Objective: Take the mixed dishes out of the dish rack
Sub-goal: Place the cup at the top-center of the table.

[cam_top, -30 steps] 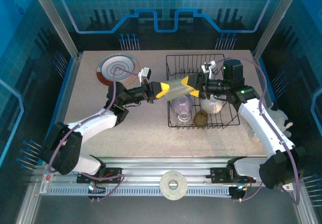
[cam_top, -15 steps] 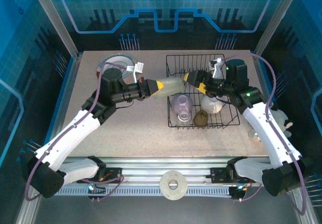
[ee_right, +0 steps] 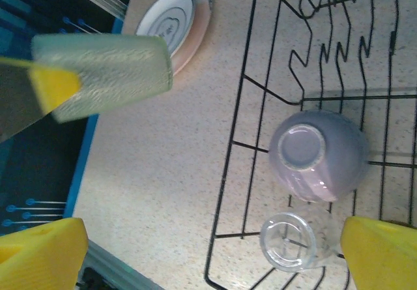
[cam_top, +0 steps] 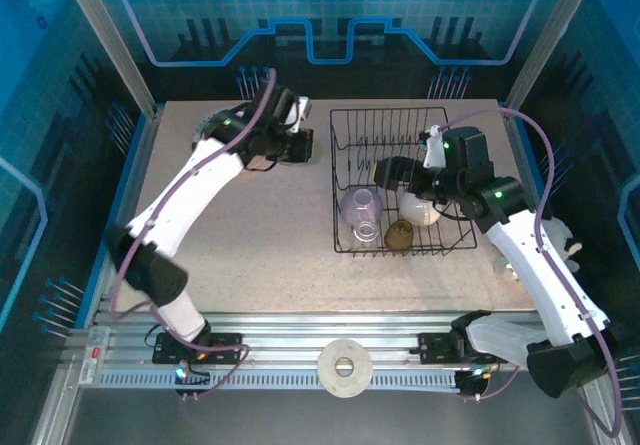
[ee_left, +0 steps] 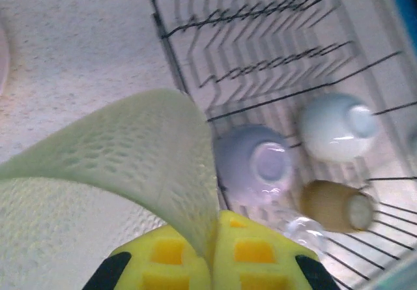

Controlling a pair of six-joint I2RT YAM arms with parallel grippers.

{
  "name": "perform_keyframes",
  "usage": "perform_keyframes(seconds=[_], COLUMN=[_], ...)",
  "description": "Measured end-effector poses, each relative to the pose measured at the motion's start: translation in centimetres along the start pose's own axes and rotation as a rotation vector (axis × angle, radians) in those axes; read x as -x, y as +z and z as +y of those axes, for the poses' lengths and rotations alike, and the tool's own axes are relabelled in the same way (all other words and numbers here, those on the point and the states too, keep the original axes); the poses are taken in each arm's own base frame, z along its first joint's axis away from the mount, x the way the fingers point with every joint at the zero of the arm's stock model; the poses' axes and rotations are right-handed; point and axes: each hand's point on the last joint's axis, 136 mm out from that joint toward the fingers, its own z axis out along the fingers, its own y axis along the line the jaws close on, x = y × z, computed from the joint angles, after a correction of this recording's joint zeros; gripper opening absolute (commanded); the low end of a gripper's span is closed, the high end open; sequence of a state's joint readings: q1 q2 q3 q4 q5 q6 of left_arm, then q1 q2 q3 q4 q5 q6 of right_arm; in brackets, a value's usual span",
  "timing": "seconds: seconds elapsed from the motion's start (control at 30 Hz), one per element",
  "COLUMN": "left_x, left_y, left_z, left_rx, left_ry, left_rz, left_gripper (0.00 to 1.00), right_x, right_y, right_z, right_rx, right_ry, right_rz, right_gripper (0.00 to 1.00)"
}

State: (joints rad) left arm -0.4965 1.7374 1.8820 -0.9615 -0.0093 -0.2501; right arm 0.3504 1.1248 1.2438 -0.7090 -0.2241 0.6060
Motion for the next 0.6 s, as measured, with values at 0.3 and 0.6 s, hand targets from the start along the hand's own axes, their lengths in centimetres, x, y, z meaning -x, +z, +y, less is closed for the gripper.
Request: perform_keyframes(seconds=[0.3, 0.6], left_x=[3.2, 3.3], left_y=[8.3, 12.3], left_z=[4.7, 9.2], left_rx=[0.225, 0.339], left_ry=[0.125, 0.162], left_rz=[0.135, 0.198], left_gripper=[0.00, 0.00], right_x=[-1.3, -2.8], right_y=[-0.3, -0.6], right_z=[-1.9, -3.2], right_rx=[-0.129, -0.185], right_ry=[-0.086, -0.106], right_rz=[0.037, 0.099], right_gripper=[1.00, 1.00])
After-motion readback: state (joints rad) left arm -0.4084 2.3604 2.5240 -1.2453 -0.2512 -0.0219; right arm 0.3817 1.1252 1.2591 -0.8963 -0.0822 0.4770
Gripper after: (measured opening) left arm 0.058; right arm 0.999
